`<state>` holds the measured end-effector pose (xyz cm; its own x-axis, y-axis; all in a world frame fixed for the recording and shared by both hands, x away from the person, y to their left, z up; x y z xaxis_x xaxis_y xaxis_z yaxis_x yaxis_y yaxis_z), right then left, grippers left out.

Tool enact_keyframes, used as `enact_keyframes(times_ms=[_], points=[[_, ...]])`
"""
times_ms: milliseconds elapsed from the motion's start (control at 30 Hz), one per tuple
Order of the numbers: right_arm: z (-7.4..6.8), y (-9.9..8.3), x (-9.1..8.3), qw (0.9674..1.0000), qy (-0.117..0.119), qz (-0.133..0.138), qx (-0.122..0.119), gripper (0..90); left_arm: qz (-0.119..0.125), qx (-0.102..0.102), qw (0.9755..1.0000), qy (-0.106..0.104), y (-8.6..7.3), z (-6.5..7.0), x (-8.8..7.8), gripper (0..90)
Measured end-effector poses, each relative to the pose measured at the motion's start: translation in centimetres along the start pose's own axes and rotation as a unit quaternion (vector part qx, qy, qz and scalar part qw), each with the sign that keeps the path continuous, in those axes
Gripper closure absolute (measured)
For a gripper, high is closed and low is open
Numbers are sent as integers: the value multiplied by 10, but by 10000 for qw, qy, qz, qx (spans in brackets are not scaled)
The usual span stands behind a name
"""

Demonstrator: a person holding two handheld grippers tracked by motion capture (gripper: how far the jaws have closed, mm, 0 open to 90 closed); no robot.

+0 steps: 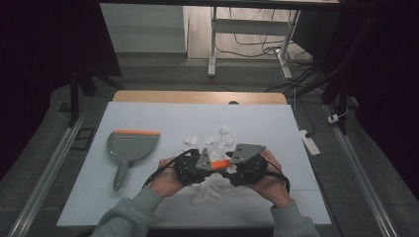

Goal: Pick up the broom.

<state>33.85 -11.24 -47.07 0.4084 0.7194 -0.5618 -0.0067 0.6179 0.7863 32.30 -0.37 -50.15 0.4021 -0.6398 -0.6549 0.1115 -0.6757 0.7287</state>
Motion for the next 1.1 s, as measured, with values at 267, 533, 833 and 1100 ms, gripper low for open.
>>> enact_keyframes(times_ms=[267,533,833,1100], points=[[-4,-8,4,9981,298,-471,-249,562,7,348,9992,-209,9,8,1,783],[-12,-14,1,9953,655,-558,-452,700,311,294,9986,321,7,-4,-6,423],[-2,-16,-1,9982,394,-410,-186,702,833,-678,9902,893,-19,-20,-42,298],[9,-16,-6,9993,238,-88,282,702,1038,-1560,9739,1283,-71,-25,-74,323]])
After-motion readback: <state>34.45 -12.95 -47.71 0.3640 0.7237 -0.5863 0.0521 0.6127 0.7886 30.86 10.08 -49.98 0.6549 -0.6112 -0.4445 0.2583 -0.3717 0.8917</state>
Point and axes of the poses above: each handheld gripper's, and its own axes: x roughly forward along the jaws, y roughly out of its top, z roughly to its right, the point moved 8 cm from there along x, roughly forward along the jaws, and after that the axes turned 10 degrees about z, right-handed, at the moved point
